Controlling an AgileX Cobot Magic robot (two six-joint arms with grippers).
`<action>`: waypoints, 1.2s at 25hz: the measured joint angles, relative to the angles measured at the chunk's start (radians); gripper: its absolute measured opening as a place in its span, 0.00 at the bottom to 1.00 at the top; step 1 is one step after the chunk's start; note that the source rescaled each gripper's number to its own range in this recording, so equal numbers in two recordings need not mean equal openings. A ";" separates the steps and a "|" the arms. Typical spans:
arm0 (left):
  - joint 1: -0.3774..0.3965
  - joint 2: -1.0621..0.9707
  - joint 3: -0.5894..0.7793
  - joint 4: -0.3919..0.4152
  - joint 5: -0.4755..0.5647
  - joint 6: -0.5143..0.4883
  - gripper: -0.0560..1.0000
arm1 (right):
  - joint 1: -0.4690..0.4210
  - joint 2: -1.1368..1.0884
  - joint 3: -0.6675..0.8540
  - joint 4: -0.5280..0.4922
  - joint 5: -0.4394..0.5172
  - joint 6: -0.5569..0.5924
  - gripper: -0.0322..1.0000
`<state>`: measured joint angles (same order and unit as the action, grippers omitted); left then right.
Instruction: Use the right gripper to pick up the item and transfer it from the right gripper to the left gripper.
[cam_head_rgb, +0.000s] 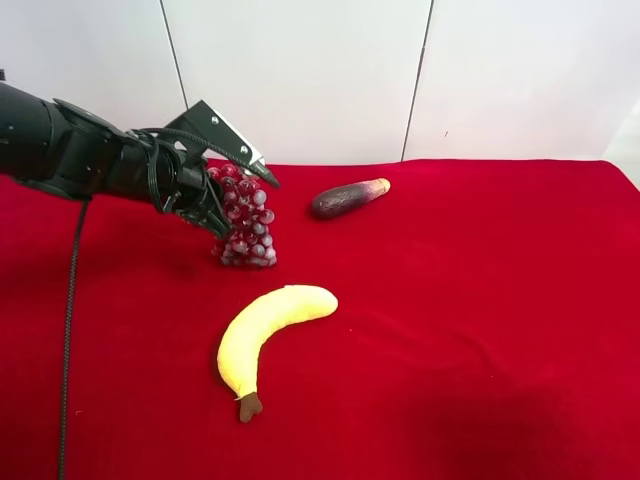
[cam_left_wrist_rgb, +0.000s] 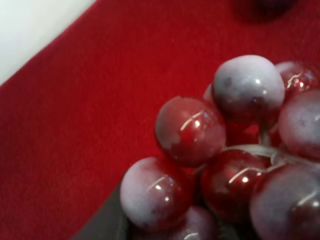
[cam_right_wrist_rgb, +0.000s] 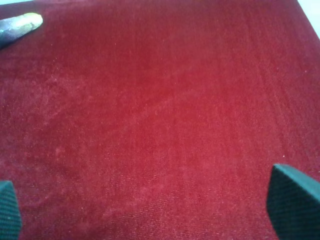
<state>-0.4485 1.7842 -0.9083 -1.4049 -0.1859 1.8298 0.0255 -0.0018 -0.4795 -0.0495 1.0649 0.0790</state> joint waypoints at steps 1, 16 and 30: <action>0.000 0.002 0.000 0.002 -0.001 0.000 0.29 | 0.000 0.000 0.000 0.000 0.000 0.000 0.96; 0.000 0.003 -0.001 0.019 -0.005 -0.003 0.97 | 0.000 0.000 0.000 0.000 0.000 0.000 0.96; 0.000 0.003 -0.003 0.022 -0.019 -0.009 1.00 | 0.000 0.000 0.000 0.000 0.000 0.000 0.96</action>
<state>-0.4485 1.7874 -0.9115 -1.3829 -0.2047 1.8207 0.0255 -0.0018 -0.4795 -0.0495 1.0649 0.0790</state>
